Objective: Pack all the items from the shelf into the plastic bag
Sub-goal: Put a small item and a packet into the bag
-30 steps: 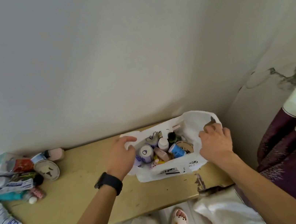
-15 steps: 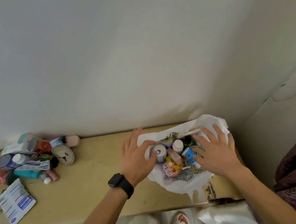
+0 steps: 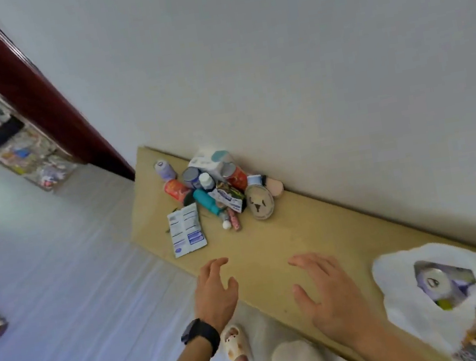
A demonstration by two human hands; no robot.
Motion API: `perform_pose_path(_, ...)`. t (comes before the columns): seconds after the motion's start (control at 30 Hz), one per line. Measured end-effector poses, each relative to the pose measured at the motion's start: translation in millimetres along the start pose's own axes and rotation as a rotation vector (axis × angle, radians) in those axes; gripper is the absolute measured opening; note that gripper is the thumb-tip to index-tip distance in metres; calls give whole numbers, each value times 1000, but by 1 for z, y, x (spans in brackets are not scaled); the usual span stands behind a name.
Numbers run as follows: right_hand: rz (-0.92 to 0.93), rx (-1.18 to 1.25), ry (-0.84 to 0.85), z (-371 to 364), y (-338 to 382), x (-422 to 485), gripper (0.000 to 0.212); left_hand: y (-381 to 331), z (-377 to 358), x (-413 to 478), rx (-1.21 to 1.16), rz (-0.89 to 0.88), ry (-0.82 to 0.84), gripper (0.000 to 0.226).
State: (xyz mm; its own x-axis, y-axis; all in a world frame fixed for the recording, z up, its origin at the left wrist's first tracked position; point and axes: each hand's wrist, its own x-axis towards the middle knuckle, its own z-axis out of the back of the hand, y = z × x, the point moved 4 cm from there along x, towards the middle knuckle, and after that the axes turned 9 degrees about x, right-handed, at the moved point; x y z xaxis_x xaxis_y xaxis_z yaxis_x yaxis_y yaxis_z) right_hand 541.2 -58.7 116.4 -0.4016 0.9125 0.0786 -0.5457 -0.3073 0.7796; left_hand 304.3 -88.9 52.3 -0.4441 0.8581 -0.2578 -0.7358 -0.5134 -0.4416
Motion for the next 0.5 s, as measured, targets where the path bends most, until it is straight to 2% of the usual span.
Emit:
perform_pose_path(0.13, -218, -85, 287, -94, -8, 61, 55, 77, 21, 62, 26, 133, 84, 47)
perform_pose_path(0.27, -430, -140, 441, -171, -20, 120, 58, 137, 31, 134, 66, 195, 189, 55)
perform_pose_path(0.37, -595, -202, 465, -210, -29, 165, 64, 167, 34, 185, 59, 251, 264, 61)
perform_pose_path(0.5, -759, -233, 350, -246, -51, 223, 73, 191, 25, 242, 6, 325, 305, 77)
